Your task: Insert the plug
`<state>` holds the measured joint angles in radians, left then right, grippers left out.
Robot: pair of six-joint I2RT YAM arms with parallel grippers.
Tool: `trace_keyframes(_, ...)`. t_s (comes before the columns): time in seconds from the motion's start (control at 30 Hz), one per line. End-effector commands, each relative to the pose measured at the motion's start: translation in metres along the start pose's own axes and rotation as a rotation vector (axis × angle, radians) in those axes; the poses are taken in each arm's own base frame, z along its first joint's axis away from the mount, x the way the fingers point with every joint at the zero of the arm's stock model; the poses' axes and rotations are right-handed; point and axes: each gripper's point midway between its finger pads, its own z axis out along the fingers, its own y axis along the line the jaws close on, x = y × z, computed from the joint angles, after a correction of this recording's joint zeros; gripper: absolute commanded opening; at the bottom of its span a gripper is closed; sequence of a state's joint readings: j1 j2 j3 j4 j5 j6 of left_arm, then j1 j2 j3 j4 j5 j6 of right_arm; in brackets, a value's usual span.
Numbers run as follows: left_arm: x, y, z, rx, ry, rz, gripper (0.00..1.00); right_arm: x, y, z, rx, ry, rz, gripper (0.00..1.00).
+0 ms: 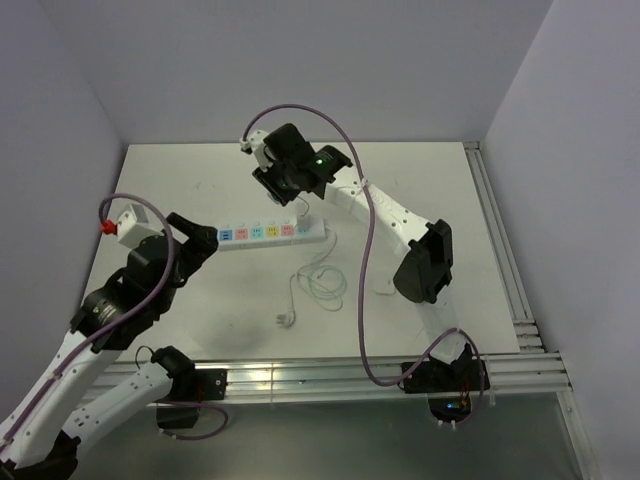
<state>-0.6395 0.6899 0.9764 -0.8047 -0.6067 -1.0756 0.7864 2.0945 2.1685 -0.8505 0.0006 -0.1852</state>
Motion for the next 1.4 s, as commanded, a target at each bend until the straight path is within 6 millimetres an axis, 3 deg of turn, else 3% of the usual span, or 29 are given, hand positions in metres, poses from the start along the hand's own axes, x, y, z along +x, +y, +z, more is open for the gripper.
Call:
trace_keyframes(0.0,-0.011,-0.015,-0.012,0.116,-0.024,-0.007,0.88,-0.015,0.004,-0.004,-0.006,-0.015,-0.213,0.00)
trace_keyframes(0.27,-0.009,-0.027,-0.027,0.255,-0.008,-0.019,0.84,0.015,0.011,0.025,0.045,0.127,-0.565,0.00)
trace_keyframes(0.43,-0.008,-0.023,-0.028,0.243,-0.002,-0.010,0.84,0.023,0.024,0.032,0.048,0.169,-0.638,0.00)
trace_keyframes(0.57,-0.003,-0.026,-0.030,0.271,0.018,-0.014,0.84,0.052,0.016,0.042,0.096,0.287,-0.749,0.00)
trace_keyframes(0.97,-0.002,-0.029,-0.035,0.327,0.014,-0.043,0.83,0.043,0.027,0.041,-0.038,0.255,-0.827,0.00)
trace_keyframes(1.07,-0.004,-0.031,-0.037,0.342,0.014,-0.048,0.83,0.051,0.023,0.047,-0.042,0.278,-0.825,0.00)
trace_keyframes(1.37,-0.001,-0.028,-0.033,0.349,-0.004,-0.072,0.82,0.050,0.011,0.063,-0.001,0.269,-0.805,0.00)
